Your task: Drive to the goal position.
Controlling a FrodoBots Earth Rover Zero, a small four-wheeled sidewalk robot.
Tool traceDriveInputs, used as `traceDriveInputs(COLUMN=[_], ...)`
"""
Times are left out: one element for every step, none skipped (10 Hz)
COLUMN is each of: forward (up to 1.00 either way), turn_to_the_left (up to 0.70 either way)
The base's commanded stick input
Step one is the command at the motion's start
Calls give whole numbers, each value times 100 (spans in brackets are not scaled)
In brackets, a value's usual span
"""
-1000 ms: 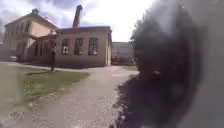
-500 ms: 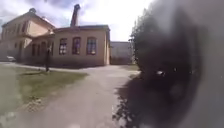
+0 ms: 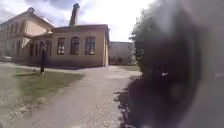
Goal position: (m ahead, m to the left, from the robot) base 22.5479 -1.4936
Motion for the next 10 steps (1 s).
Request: traceDriveInputs(forward=[70,70,70,70,70,70,70,70,70,70], turn_to_the_left=[3,3,3,3,3,3,3,3,3,3])
